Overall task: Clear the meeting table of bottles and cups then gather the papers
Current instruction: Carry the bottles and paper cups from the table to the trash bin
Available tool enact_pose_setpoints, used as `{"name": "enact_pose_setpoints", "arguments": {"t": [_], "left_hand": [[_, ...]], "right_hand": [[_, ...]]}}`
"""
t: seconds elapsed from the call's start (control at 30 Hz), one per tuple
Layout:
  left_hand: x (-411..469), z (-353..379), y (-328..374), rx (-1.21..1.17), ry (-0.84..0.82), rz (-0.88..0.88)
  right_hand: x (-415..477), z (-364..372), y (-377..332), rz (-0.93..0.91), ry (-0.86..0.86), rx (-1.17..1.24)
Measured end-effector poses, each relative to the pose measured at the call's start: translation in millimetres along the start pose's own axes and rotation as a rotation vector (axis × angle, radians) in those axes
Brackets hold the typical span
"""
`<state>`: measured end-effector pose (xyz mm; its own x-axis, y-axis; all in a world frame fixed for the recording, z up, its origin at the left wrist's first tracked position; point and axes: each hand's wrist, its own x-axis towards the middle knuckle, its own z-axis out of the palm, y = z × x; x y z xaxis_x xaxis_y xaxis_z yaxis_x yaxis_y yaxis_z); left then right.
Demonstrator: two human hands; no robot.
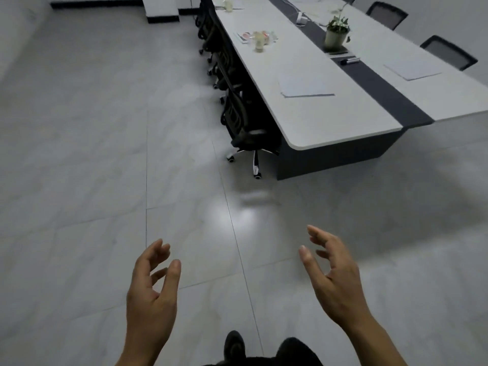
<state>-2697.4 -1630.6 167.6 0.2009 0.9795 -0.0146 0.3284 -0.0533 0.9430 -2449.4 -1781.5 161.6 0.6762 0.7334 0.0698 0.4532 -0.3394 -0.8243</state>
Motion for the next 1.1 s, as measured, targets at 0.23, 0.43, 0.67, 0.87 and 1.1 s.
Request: {"name": "enact_pose_setpoints", "arguments": {"t": [0.23,0.43,0.67,0.87,1.1], "left_hand": [[133,5,-18,-0.001,-0.061,-0.021],[291,16,-27,0.024,-0.105,-0.039],[469,-27,-4,0.039,0.012,-0.022],[613,-49,-32,-0.032,0.146,-0.058],[834,-44,-35,-0.032,-0.081,-0.066]], "right_hand": [[98,82,-19,0.078,0.007,0.054],[233,170,-31,0.136,0.052,0.097],[412,261,-124,0.043,-0.072,0.105],[546,354,-171,0.000,-0.139,0.072],[681,443,-210,0.080,-0.079,0.006]]}}
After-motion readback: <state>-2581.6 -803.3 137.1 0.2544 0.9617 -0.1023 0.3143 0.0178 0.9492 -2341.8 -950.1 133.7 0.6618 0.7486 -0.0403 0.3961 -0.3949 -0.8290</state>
